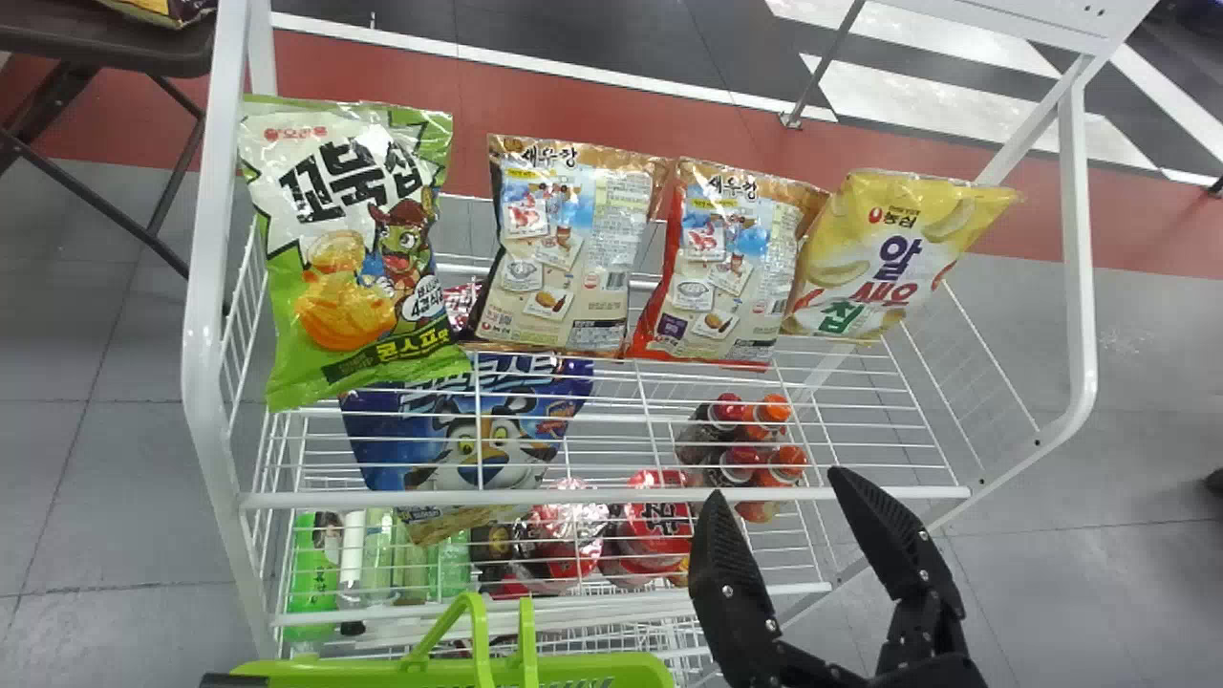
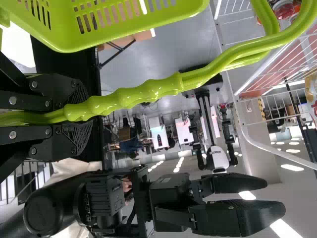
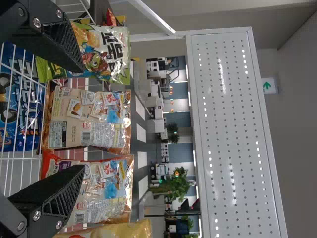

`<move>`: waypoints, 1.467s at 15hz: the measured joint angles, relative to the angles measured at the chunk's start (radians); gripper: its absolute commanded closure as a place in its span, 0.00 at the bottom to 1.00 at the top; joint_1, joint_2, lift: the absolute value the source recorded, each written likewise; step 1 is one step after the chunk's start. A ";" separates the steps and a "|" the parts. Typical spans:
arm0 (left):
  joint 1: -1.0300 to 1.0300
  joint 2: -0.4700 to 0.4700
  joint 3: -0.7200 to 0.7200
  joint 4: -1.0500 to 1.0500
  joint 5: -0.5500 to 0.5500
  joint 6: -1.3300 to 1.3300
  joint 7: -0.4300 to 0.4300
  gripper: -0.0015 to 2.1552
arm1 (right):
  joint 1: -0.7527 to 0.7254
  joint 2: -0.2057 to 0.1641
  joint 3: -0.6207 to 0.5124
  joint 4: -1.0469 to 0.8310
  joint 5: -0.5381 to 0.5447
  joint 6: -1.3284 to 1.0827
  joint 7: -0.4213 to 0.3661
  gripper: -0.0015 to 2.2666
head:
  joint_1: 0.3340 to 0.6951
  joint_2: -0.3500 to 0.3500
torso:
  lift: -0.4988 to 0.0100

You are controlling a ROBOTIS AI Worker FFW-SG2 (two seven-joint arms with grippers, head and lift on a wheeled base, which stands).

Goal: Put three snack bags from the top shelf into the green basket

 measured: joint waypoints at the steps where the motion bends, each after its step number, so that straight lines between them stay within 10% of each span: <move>1: 0.000 0.000 0.001 0.001 0.000 -0.001 -0.001 0.99 | -0.001 0.000 0.000 0.001 -0.001 -0.003 0.000 0.06 | 1.00 0.00 | 0.88; 22: 0.000 0.000 0.001 -0.002 0.000 -0.007 -0.004 0.99 | -0.025 -0.002 0.002 0.026 -0.017 -0.012 0.000 0.06 | 1.00 0.00 | 0.88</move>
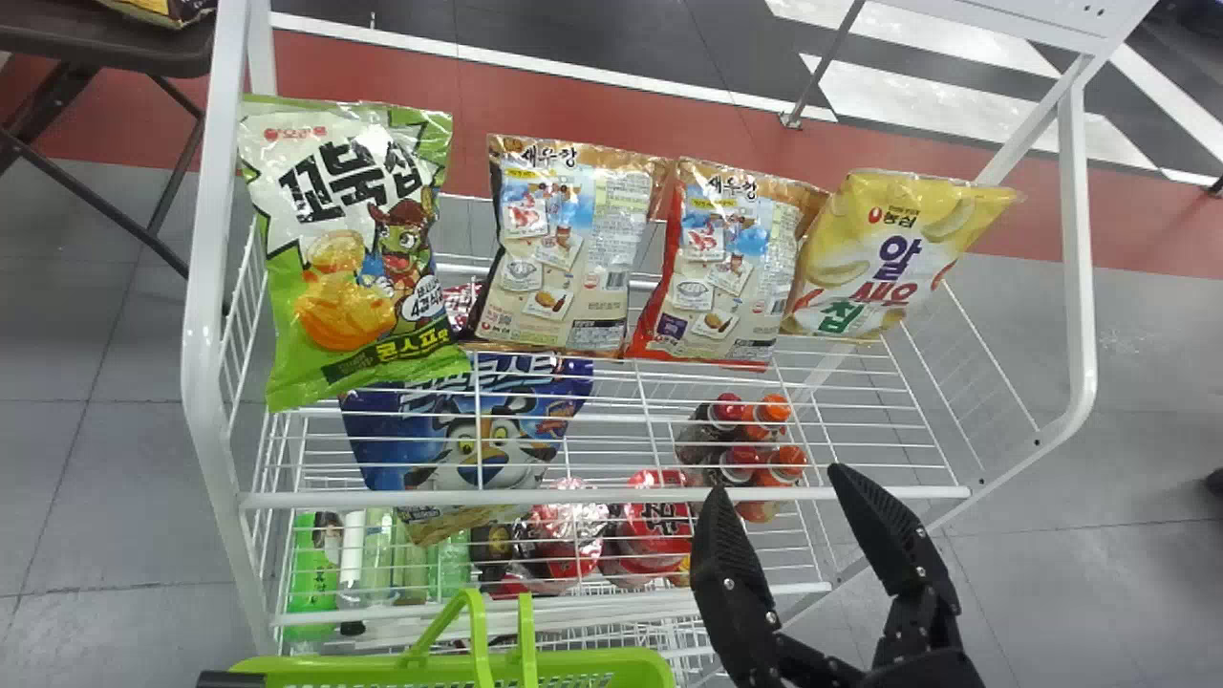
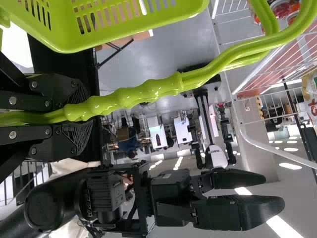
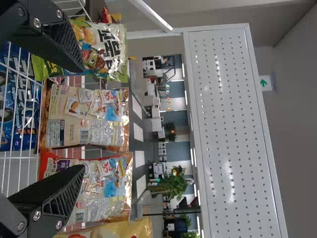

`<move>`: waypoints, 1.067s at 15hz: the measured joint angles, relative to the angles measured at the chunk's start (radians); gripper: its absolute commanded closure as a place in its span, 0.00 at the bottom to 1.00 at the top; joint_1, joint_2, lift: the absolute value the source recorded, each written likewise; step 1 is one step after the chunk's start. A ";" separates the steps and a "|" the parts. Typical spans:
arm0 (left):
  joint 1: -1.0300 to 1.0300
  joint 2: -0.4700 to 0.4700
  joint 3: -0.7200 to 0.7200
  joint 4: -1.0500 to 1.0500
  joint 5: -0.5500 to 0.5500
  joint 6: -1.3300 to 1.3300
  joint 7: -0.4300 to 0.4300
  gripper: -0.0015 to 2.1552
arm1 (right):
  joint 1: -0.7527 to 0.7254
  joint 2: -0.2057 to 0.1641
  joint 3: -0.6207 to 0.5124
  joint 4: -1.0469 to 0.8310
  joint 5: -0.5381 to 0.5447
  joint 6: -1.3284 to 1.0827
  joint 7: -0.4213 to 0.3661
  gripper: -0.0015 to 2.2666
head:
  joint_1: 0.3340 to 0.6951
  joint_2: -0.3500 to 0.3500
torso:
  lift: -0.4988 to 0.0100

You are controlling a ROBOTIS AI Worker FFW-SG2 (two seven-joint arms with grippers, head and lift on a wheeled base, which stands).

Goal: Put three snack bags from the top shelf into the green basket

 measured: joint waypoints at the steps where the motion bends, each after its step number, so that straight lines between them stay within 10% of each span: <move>1: 0.001 0.000 0.000 0.000 0.000 0.000 -0.001 0.99 | 0.000 0.000 0.000 0.000 0.000 0.000 0.000 0.06 | 1.00 0.00 | 0.88; 9: 0.010 0.000 -0.003 -0.002 0.000 -0.027 -0.002 0.99 | -0.022 0.000 0.005 0.008 0.001 0.011 0.000 0.06 | 1.00 0.00 | 0.88; 16: 0.016 0.000 -0.011 -0.017 -0.017 -0.046 -0.016 0.99 | -0.364 0.001 0.103 0.043 0.000 0.440 0.060 0.06 | 1.00 0.00 | 0.88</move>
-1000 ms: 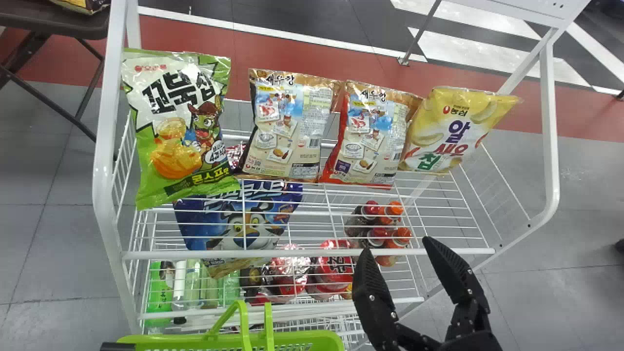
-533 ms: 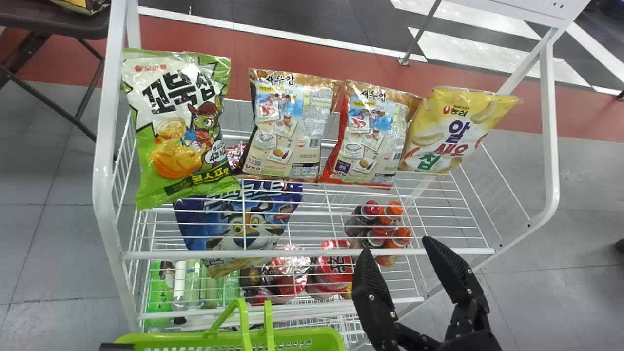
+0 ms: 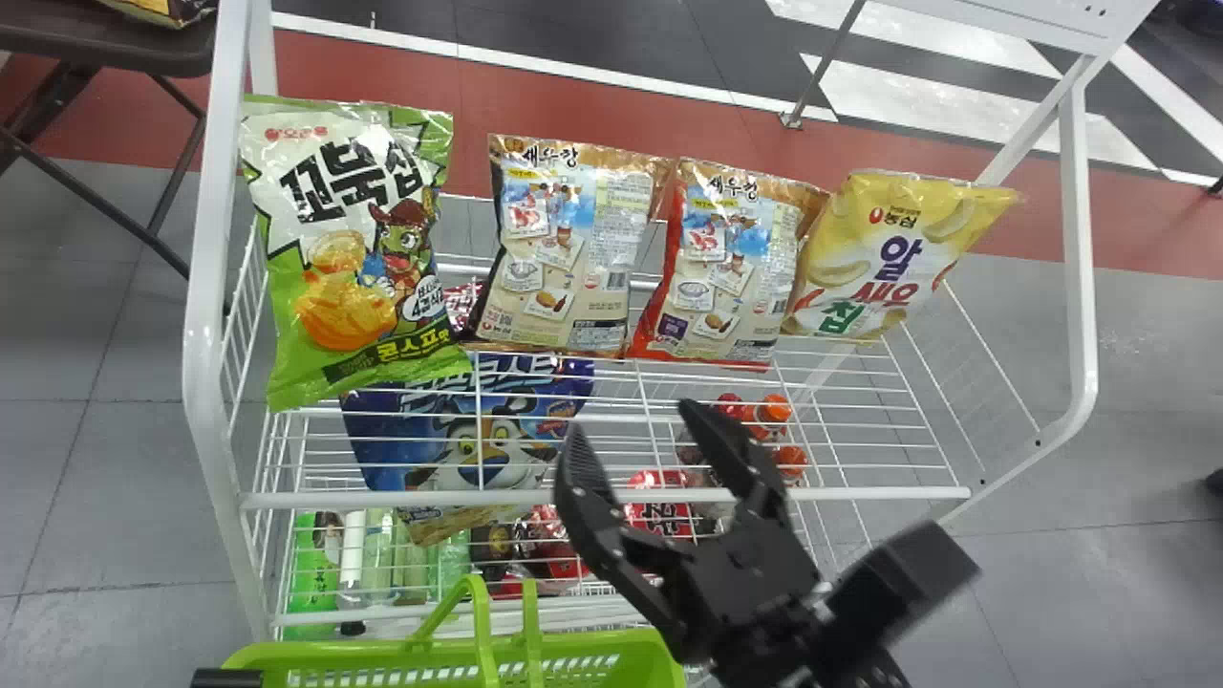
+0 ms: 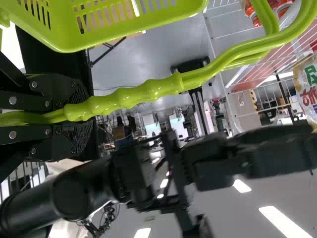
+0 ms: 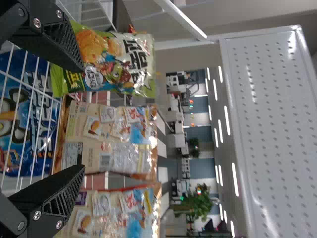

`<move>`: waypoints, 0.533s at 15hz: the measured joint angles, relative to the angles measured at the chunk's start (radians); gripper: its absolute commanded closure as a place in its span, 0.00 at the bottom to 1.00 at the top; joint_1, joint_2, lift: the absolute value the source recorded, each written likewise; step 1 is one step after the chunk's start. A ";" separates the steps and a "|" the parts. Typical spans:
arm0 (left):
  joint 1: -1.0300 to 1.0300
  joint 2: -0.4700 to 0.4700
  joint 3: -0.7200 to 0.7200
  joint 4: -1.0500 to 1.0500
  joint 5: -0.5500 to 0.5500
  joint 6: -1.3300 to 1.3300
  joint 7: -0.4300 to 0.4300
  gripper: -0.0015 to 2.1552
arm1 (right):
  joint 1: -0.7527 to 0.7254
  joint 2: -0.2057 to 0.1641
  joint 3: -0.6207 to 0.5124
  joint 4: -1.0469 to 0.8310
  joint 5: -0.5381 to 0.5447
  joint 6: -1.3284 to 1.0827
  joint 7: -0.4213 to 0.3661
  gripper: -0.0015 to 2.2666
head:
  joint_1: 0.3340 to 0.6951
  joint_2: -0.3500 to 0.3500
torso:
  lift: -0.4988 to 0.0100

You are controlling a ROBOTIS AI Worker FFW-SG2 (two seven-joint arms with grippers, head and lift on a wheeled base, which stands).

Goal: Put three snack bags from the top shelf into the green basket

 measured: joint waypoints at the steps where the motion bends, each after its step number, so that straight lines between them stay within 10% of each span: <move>1: -0.003 0.000 -0.003 -0.002 -0.004 0.000 0.003 0.99 | -0.049 0.006 0.018 0.017 0.001 0.019 0.013 0.06 | 1.00 0.00 | 0.88; 8: -0.007 0.001 -0.026 -0.024 -0.024 0.002 0.028 0.99 | -0.407 0.035 0.137 0.254 -0.010 0.117 0.032 0.06 | 1.00 0.00 | 0.88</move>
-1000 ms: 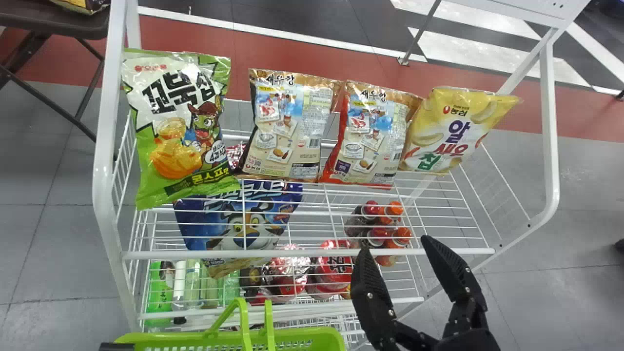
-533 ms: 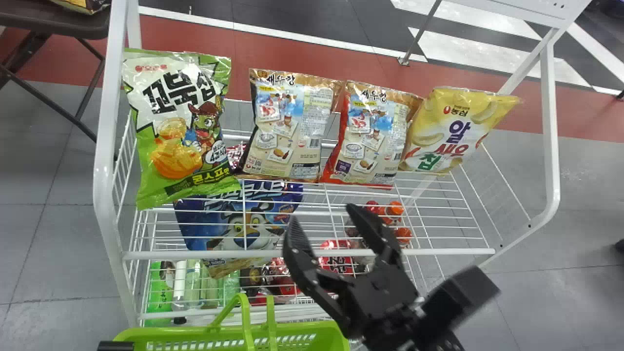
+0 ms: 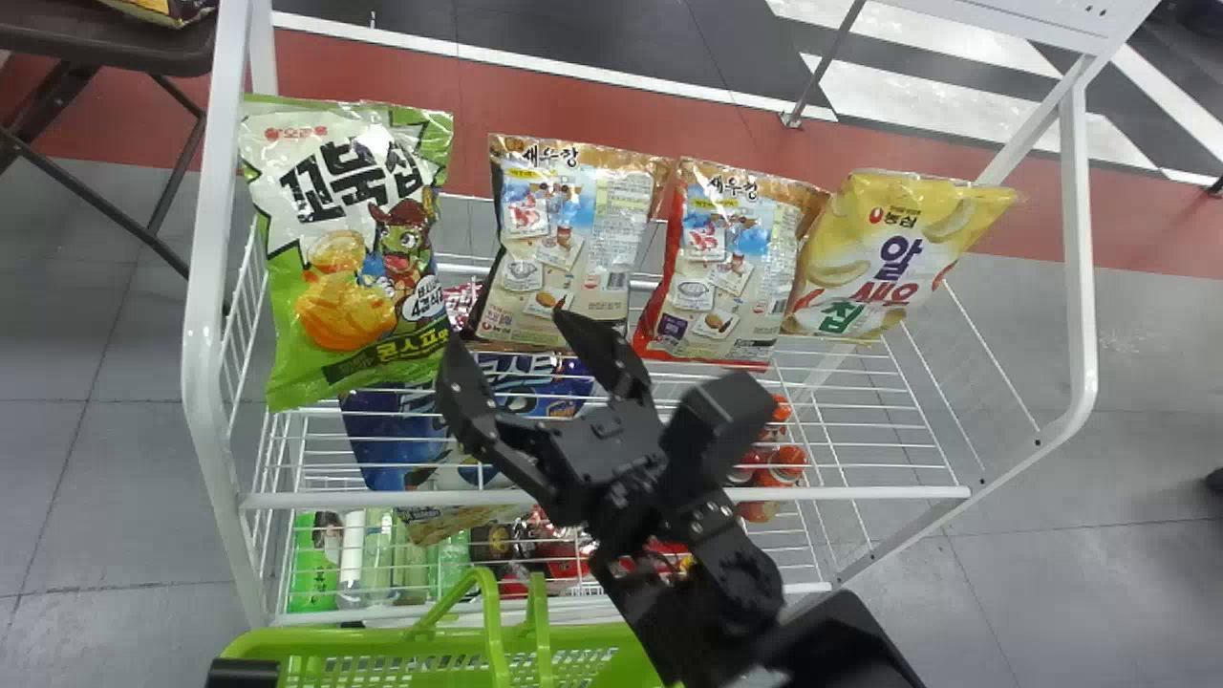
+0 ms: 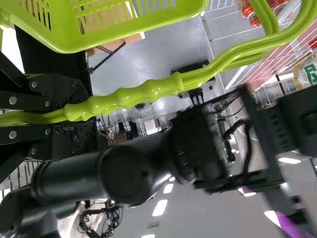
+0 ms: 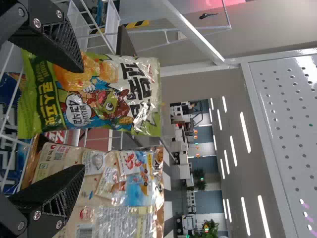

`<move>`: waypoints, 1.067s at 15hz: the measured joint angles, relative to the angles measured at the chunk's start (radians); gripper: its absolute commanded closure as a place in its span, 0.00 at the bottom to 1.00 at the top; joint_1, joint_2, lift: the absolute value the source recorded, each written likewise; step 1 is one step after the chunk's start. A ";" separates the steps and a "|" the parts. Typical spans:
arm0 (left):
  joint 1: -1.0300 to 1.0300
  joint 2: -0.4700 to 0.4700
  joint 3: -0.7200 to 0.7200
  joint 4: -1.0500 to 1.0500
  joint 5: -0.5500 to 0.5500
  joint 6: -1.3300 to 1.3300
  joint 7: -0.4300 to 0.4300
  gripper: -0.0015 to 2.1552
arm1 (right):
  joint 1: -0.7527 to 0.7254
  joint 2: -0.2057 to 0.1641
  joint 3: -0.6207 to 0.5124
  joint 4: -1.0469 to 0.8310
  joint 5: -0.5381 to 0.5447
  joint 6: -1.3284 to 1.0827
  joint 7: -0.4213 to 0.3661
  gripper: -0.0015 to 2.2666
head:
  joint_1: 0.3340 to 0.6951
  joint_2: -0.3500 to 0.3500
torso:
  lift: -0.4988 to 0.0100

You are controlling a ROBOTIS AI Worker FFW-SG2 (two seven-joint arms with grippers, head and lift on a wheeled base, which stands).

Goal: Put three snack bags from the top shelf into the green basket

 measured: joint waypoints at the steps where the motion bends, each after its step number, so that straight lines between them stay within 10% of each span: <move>1: 0.000 0.000 -0.003 -0.004 -0.005 0.001 0.002 0.99 | -0.050 0.005 0.014 0.042 -0.008 0.010 0.004 0.06 | 1.00 0.00 | 0.88; 13: 0.002 0.003 -0.015 -0.016 -0.022 0.003 0.009 0.99 | -0.390 0.119 0.124 0.311 0.006 0.194 0.051 0.11 | 1.00 0.28 | 0.88; 14: 0.002 0.004 -0.017 -0.017 -0.024 0.003 0.009 0.99 | -0.405 0.123 0.130 0.323 0.017 0.213 0.051 0.26 | 1.00 0.29 | 0.88; 16: 0.002 0.005 -0.018 -0.019 -0.025 0.003 0.009 0.99 | -0.429 0.125 0.133 0.330 0.021 0.271 0.072 0.87 | 1.00 0.30 | 0.88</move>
